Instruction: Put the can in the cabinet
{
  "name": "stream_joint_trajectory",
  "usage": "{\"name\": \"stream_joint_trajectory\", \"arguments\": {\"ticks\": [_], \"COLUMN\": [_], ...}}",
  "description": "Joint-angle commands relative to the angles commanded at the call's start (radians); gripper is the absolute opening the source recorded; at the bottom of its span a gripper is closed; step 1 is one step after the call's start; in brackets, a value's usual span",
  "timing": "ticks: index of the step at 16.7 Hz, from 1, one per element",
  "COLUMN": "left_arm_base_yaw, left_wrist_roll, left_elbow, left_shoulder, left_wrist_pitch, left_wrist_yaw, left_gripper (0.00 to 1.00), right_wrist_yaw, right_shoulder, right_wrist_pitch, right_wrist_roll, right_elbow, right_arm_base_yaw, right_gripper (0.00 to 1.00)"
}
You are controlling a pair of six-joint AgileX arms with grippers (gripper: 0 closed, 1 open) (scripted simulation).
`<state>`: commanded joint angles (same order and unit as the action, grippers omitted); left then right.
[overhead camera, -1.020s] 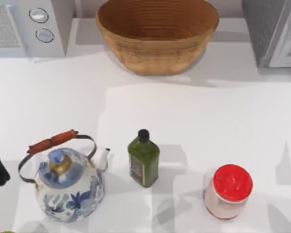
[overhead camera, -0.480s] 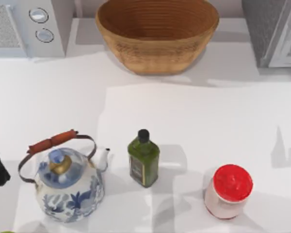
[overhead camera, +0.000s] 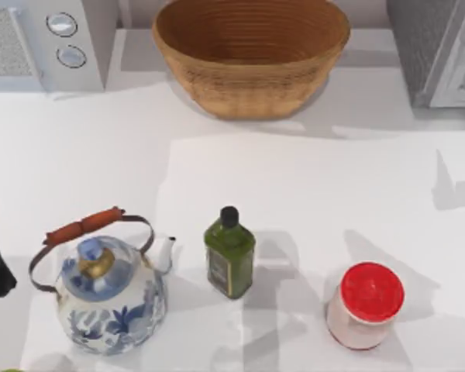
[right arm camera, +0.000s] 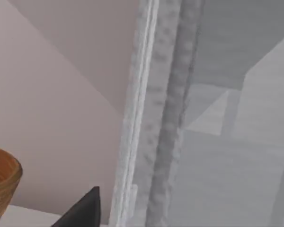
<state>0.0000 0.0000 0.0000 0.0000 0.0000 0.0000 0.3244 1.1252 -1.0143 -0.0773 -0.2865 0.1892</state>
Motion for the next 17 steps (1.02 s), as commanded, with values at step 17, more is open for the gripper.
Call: {"name": "stream_joint_trajectory", "arguments": {"ticks": [17], "left_arm_base_yaw": [0.000], "left_wrist_roll": [0.000], "left_elbow": [0.000], "left_shoulder": [0.000], "left_wrist_pitch": [0.000], "left_wrist_yaw": [0.000], "left_gripper": [1.00], "right_wrist_yaw": [-0.005], "right_shoulder": [0.824], "right_wrist_pitch": [-0.388], "right_wrist_roll": [-0.011], "right_elbow": [0.044], "right_arm_base_yaw": [0.166], "right_gripper": [1.00]}}
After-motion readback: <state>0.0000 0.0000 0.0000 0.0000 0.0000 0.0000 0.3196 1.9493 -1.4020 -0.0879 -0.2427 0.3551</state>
